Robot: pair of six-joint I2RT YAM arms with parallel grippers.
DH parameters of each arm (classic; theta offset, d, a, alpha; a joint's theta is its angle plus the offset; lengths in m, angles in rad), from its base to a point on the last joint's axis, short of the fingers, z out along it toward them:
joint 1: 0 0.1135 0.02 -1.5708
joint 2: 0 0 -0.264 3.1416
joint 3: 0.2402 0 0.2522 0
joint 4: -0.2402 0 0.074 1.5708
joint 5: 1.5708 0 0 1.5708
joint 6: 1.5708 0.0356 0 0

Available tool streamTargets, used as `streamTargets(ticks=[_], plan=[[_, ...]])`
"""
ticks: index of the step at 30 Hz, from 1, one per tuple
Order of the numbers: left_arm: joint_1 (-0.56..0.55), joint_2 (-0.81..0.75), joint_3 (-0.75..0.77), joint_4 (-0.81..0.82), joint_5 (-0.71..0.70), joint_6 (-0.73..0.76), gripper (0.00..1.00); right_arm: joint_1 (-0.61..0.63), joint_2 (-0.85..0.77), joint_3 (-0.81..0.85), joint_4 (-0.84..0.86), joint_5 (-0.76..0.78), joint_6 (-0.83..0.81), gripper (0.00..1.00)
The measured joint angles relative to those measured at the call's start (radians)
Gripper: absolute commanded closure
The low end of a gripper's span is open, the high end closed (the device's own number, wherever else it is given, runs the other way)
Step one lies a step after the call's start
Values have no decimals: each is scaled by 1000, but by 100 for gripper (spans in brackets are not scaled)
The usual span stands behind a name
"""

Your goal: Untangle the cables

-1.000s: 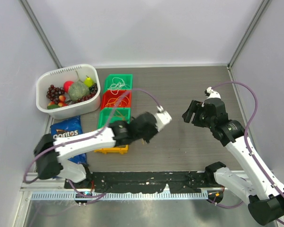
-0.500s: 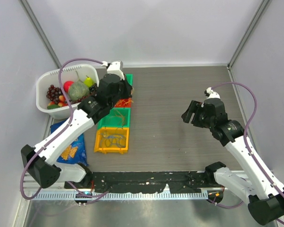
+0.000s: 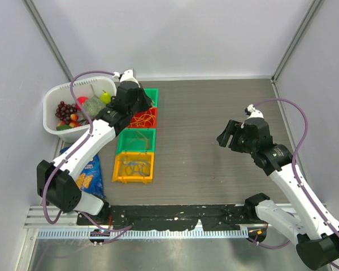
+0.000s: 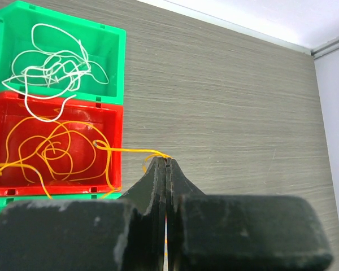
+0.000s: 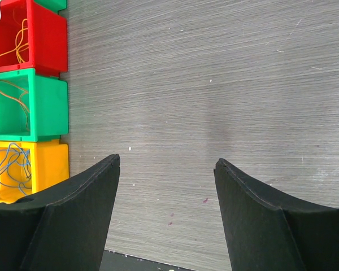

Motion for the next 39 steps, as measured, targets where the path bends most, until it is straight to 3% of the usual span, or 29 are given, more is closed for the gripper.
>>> streamTargets(ticks=[20,28,39], plan=[[66,33,62,73,85,-29,100,0,-4,-12,-1,-7,8,27],[139,105,21,129,130,-57,100,0,-6,-13,0,-7,8,27],[154,157,-82,172,112,-106,100,0,-6,-33,1,-8,9,28]])
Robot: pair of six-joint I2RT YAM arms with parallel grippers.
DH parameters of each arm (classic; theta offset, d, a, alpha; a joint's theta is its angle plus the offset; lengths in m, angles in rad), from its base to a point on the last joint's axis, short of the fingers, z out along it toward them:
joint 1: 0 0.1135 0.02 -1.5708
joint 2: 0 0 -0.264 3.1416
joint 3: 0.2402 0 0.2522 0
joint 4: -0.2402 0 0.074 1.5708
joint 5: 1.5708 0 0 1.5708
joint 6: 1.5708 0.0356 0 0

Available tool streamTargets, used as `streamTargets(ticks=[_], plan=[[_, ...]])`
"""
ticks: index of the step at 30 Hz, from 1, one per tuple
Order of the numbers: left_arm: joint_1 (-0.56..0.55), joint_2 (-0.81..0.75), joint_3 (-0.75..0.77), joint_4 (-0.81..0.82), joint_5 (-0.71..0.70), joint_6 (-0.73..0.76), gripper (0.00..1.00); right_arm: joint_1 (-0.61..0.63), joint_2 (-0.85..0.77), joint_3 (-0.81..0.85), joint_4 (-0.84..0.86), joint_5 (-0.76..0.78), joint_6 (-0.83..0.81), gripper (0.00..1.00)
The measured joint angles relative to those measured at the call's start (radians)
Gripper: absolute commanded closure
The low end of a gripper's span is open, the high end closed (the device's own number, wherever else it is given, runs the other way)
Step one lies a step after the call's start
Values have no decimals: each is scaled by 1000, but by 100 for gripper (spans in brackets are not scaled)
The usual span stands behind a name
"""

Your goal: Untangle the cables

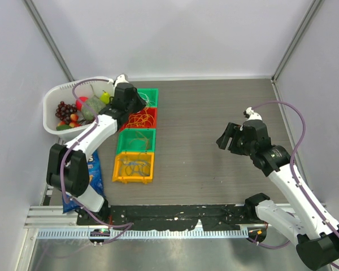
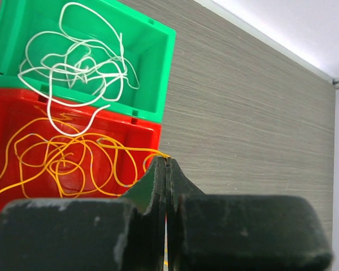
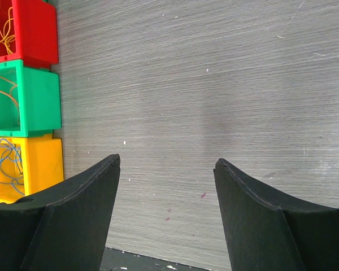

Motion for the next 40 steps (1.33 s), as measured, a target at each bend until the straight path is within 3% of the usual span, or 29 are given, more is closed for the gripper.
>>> streamTargets(ticks=[3,8,21,29,37,40], plan=[[3,0,-2,-3,-24,-6,94,0,0,-11,0,-1,3,28],[2,1,-2,-22,-58,-19,64,0,0,-16,2,-11,14,28],[5,-67,-7,-91,-123,8,35,0,-5,-16,9,-23,18,28],[6,-322,-173,-13,169,8,25,0,-41,-16,14,-51,3,26],[6,-723,-406,294,457,-48,0,0,-323,-80,106,22,-18,20],[6,-859,-427,330,491,-39,0,0,-438,-121,143,38,-22,18]])
